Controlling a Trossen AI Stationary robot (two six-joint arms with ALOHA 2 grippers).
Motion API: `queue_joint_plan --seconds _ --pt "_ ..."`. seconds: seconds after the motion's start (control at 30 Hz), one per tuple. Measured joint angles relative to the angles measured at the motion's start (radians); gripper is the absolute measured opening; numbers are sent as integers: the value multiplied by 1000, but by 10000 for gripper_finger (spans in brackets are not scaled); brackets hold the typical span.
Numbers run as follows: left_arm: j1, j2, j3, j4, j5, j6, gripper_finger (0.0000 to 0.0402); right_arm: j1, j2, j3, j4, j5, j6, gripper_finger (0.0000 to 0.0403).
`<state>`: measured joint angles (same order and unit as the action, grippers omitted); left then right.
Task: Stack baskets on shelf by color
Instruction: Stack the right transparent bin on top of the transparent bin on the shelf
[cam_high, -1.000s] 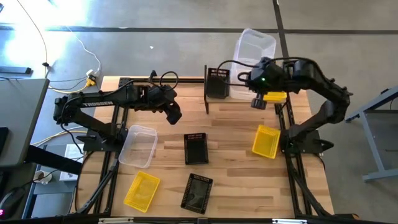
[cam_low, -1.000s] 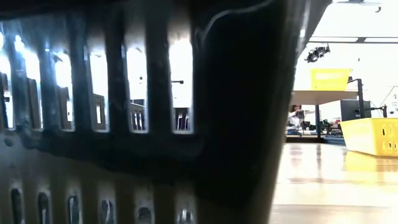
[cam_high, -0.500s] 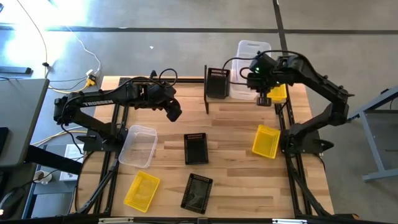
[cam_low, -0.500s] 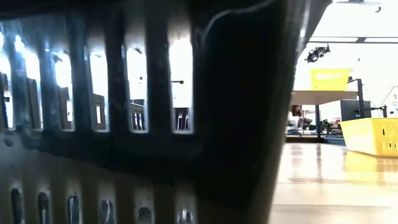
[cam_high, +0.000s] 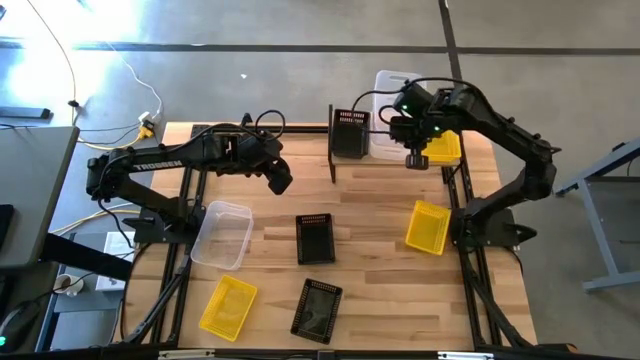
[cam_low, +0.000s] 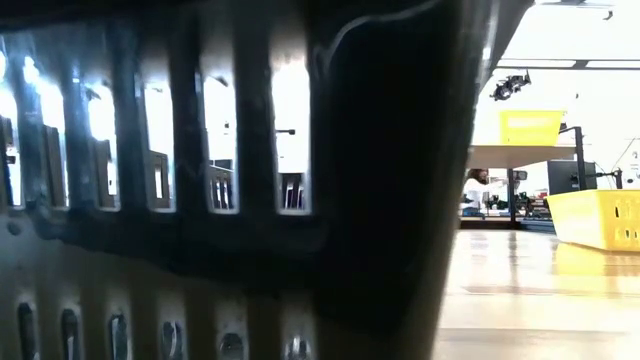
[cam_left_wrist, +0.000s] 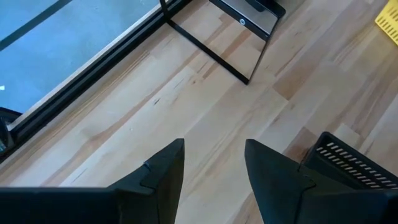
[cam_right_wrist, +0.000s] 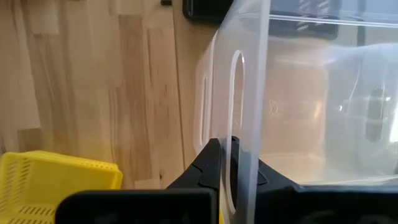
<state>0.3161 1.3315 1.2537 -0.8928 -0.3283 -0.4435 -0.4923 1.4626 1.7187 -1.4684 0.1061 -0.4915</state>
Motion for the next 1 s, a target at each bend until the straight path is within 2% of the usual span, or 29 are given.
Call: queue_joint_plan --seconds 0.23,0.5,1.0 --pt "0 0 0 0 2 1 161 -13 45 0 -30 32 41 0" --pt "0 0 0 0 2 2 161 -19 49 0 -39 -3 42 0" --pt "0 0 0 0 2 2 161 -71 51 0 -70 4 16 0"
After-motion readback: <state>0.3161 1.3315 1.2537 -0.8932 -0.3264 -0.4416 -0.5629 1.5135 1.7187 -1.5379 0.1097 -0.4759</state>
